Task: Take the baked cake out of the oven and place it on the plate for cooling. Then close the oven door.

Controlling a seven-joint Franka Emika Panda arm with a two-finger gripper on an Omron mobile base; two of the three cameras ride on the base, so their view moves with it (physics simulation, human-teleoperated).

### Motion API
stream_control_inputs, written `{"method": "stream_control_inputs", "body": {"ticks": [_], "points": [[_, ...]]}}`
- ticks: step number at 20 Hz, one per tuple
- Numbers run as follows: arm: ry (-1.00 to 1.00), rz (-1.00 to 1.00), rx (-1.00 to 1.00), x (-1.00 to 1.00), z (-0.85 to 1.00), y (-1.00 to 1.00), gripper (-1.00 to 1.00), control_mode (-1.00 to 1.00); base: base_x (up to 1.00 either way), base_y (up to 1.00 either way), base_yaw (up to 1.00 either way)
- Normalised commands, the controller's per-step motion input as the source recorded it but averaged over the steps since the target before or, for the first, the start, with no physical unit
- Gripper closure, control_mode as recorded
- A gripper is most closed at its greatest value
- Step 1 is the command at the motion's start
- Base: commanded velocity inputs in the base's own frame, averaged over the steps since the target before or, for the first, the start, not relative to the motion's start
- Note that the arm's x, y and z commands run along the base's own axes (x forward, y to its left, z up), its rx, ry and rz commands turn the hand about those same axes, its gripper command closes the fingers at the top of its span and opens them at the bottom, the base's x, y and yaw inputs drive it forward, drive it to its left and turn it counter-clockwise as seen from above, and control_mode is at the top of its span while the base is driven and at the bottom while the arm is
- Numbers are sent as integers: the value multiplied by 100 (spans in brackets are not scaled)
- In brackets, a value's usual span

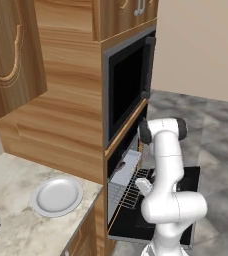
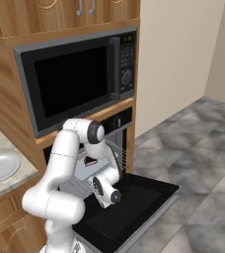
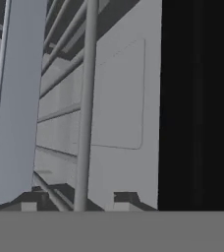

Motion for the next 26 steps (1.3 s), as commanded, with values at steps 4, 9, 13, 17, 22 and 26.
{"method": "stream_control_inputs", "body": {"ticks": [4, 9, 13, 17, 22, 26], "points": [[7, -23, -10, -40, -12, -100, 100, -100, 0, 0, 0], [8, -28, -26, -10, 0, -96, 100, -100, 0, 0, 0], [12, -29, -36, 0, 12, -82, 100, -100, 0, 0, 0], [16, -29, -38, 0, 18, -78, 100, -100, 0, 0, 0], [11, -20, -26, -2, 58, -36, -100, -100, 0, 0, 0], [-1, -2, -2, -16, 100, -8, -100, -100, 0, 0, 0]]}}
